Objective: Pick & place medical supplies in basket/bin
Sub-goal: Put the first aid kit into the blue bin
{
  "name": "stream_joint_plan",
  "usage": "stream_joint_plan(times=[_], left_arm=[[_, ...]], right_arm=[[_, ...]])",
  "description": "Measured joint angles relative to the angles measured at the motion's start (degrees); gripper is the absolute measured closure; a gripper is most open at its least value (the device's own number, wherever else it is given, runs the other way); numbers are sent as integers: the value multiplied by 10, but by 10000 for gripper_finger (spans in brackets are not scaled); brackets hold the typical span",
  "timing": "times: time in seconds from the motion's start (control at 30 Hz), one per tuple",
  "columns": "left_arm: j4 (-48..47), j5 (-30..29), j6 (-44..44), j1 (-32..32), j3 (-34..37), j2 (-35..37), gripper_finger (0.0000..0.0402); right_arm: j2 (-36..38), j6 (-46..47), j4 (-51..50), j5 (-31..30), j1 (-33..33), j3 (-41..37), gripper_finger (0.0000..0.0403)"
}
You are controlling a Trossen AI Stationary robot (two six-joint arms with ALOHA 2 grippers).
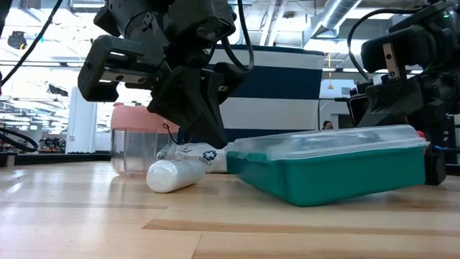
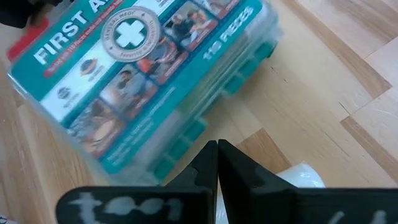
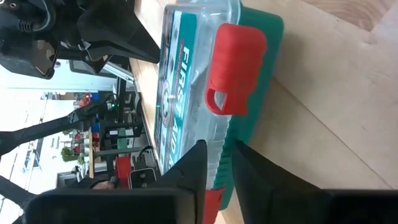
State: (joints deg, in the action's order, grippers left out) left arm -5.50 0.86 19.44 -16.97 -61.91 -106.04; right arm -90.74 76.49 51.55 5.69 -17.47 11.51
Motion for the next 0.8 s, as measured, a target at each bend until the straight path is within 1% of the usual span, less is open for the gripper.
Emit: stream_joint_plan(times=[0.17,0.33,0.43,0.5,0.57,0.8], left_arm=[[0,0,0,0,0,0,401],[0,0,0,0,0,0,401],[0,0,0,0,0,0,401],[0,0,0,0,0,0,401],[0,0,-1,0,0,0,401],[-2,8,-1,0,0,0,401]], right_arm=[[0,0,1,0,0,0,363],[0,3,0,1,0,0,397],[0,2,0,3,0,0,399],[0,0,0,6,0,0,386],[0,-1,0,15,1,0,364],[0,-1,-8,38,13,0,261]])
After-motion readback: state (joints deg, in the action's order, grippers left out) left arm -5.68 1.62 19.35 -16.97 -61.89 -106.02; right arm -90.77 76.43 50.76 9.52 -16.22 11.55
